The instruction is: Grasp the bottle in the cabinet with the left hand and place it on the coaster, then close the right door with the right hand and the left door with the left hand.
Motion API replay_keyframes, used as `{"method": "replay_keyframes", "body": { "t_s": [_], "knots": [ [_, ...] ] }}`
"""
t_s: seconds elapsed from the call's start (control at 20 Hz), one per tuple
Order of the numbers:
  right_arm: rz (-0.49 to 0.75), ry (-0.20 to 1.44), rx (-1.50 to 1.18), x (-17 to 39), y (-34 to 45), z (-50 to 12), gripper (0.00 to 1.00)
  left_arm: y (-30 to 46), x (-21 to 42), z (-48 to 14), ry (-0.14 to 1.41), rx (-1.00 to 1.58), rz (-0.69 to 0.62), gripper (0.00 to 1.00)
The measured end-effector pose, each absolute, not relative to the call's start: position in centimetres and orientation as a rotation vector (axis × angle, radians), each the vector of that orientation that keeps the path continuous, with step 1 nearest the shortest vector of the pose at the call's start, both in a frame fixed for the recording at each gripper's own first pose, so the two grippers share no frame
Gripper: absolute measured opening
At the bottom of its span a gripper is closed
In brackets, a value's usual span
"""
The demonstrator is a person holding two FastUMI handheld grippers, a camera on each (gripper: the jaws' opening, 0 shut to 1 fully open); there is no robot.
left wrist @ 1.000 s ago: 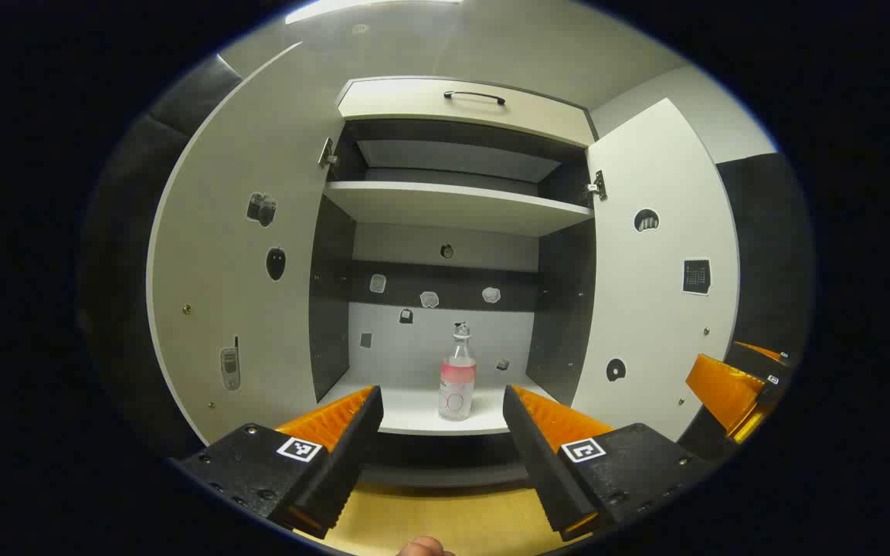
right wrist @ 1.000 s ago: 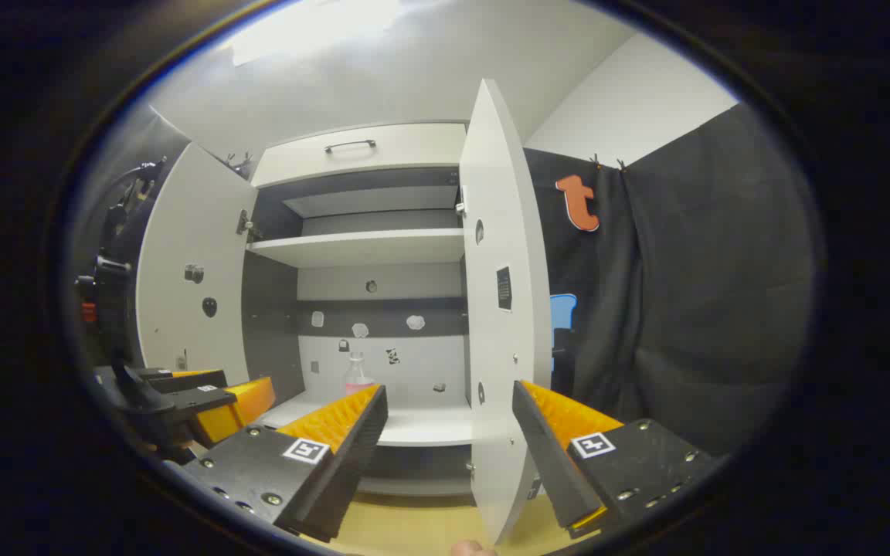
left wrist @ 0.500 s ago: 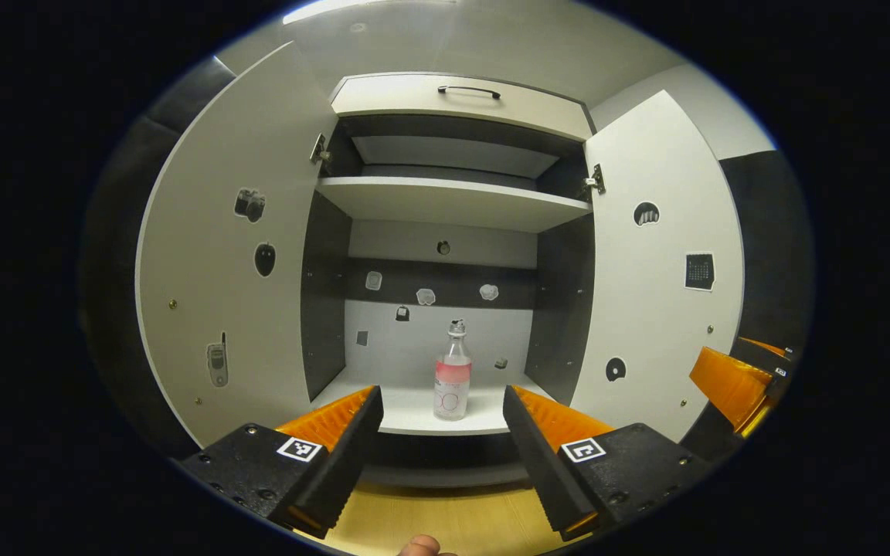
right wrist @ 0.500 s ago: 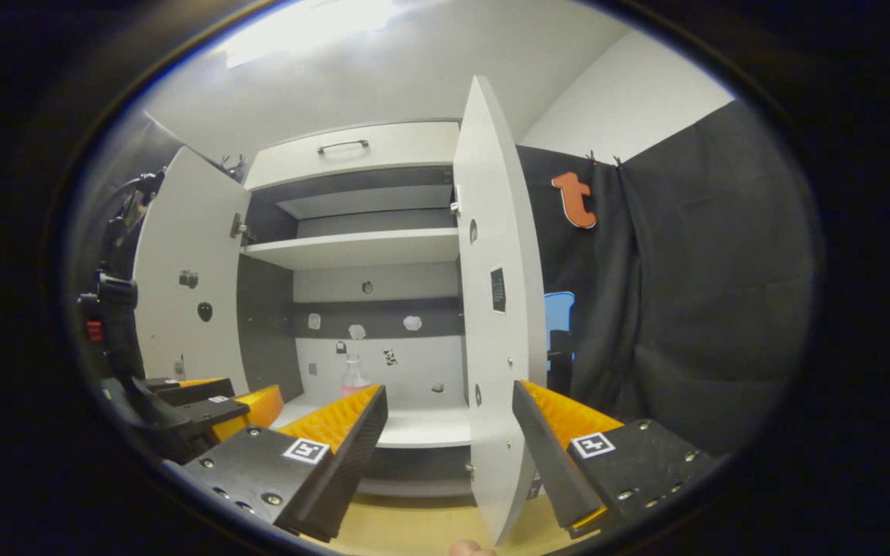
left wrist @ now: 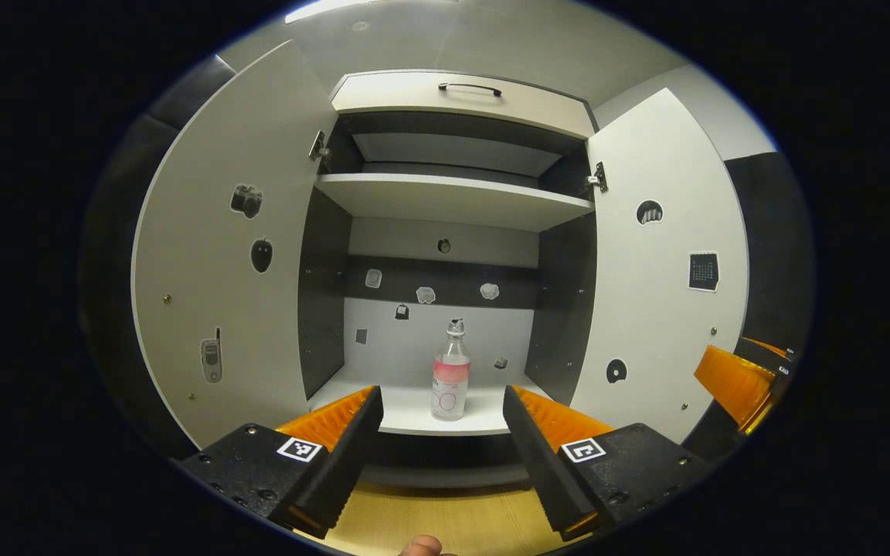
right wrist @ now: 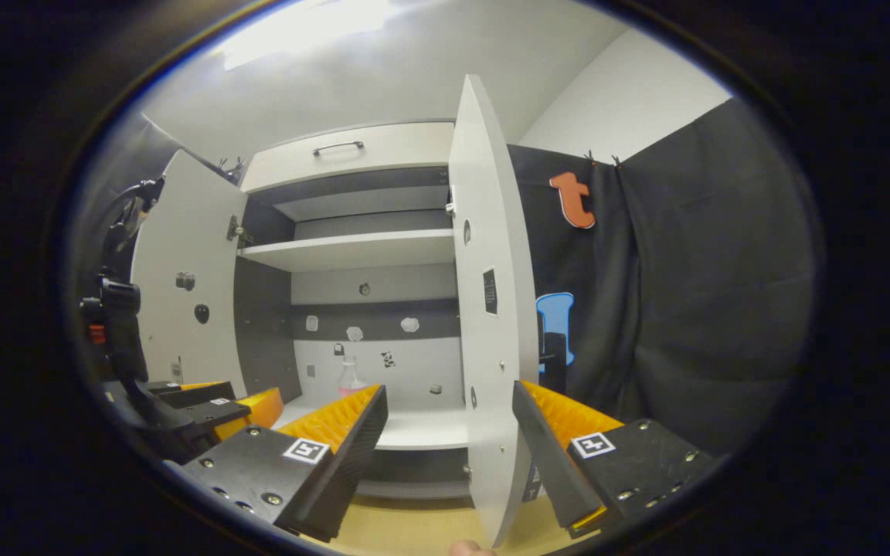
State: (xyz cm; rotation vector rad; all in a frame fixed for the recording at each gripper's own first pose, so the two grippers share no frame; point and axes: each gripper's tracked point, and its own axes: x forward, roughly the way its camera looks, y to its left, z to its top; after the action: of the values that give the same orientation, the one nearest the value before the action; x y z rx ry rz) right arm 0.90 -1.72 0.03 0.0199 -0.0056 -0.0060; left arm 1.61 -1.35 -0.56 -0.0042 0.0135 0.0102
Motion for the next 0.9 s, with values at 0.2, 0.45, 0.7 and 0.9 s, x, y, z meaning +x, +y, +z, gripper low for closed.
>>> {"method": "replay_keyframes", "body": {
  "t_s": [0.2, 0.45, 0.7, 0.9],
  "knots": [
    [-0.024, -0.018, 0.011, 0.6, -2.6, 0.1, 0.98, -1.0, 4.0, -0.8, 0.026, 0.006, 0.015, 0.96],
    [-0.080, -0.023, 0.004, 0.0, -4.9, 0.1, 0.98, -0.7, 10.2, -0.7, 0.027, 0.001, 0.001, 0.96],
    [-0.148, -0.018, -0.029, -0.6, -7.8, -0.2, 0.98, -0.9, 17.6, -1.5, 0.049, 0.019, -0.015, 0.97],
    [-0.211, -0.012, -0.037, -0.7, -10.0, -0.4, 0.98, -1.1, 22.5, -1.6, 0.050, 0.024, -0.007, 0.97]
  ]
}}
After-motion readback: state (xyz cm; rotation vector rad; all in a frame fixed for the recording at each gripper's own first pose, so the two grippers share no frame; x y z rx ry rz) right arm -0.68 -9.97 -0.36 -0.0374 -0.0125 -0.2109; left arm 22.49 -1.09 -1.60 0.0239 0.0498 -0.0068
